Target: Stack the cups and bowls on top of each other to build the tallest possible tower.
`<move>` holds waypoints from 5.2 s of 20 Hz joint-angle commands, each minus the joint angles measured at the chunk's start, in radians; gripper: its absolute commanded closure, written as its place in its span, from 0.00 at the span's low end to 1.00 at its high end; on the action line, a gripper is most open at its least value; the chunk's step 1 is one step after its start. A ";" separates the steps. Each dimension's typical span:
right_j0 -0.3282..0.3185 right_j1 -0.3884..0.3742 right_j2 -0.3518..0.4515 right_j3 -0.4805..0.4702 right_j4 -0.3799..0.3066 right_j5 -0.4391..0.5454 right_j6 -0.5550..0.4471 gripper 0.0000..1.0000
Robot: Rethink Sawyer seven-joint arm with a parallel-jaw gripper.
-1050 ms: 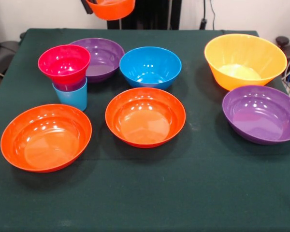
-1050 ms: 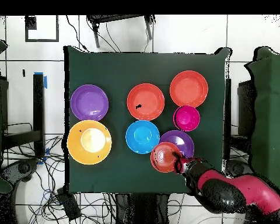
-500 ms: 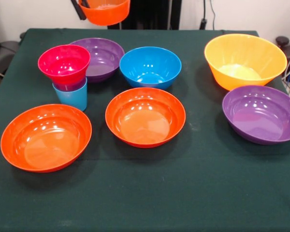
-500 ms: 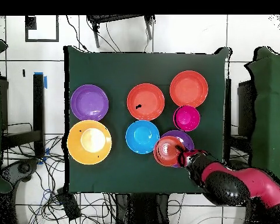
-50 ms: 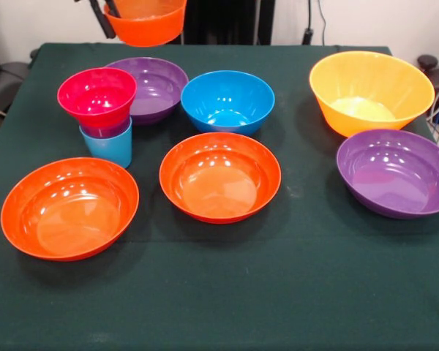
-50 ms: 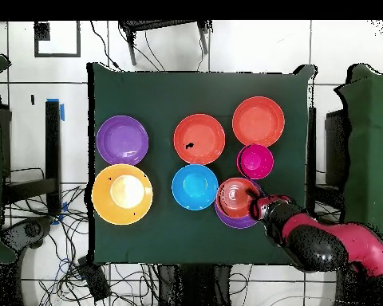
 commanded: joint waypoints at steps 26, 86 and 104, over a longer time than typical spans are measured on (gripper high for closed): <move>0.093 0.124 -0.024 -0.247 -0.047 0.236 -0.627 1.00; 0.210 0.195 -0.042 -0.451 0.027 0.445 -0.811 1.00; 0.225 0.221 -0.035 -0.494 0.027 0.497 -0.847 1.00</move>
